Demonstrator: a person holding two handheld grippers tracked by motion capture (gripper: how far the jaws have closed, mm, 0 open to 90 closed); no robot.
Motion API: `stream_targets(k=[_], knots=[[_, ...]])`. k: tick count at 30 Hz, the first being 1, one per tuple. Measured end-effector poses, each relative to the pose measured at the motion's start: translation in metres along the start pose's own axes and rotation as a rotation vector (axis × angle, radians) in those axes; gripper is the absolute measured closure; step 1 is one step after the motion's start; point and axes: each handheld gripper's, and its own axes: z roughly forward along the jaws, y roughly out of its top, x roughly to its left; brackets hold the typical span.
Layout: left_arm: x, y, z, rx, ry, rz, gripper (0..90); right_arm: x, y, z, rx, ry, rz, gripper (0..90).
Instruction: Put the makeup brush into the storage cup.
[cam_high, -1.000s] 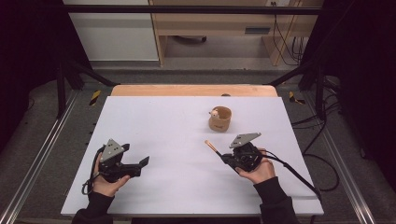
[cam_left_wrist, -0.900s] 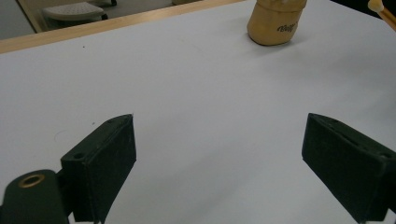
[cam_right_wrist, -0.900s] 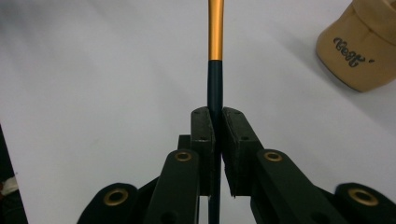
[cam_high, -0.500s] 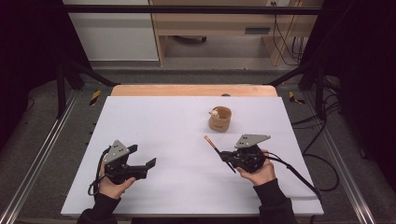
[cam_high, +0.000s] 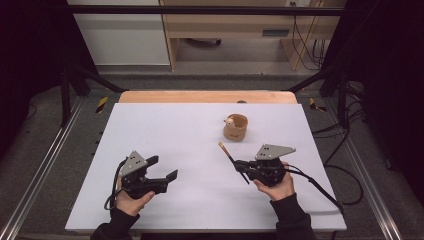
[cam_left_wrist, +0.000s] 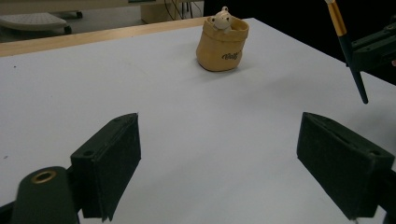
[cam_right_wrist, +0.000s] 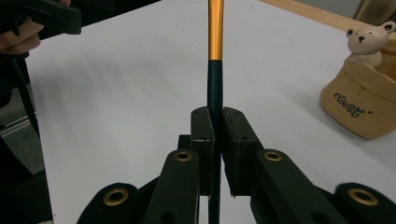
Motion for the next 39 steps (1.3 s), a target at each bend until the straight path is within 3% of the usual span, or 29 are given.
stream_targets(k=[8, 13, 14, 29, 39], knots=[[0.005, -0.004, 0.001, 0.006, 0.022, -0.012, 13.1, -0.005, 0.004, -0.002, -0.087, -0.061, 0.025, 83.8], [0.009, -0.006, 0.0, 0.003, 0.041, -0.021, 13.1, -0.013, 0.008, 0.001, -0.137, -0.126, 0.052, 83.8], [0.01, -0.006, 0.0, 0.004, 0.043, -0.024, 13.1, -0.016, 0.009, 0.002, -0.148, -0.156, 0.062, 83.8], [0.018, -0.01, -0.001, 0.012, 0.077, -0.025, 12.8, -0.041, 0.025, 0.003, -0.204, -0.316, 0.125, 83.8], [0.023, -0.01, -0.004, 0.01, 0.09, -0.029, 12.6, -0.058, 0.041, 0.012, -0.213, -0.371, 0.166, 83.9]])
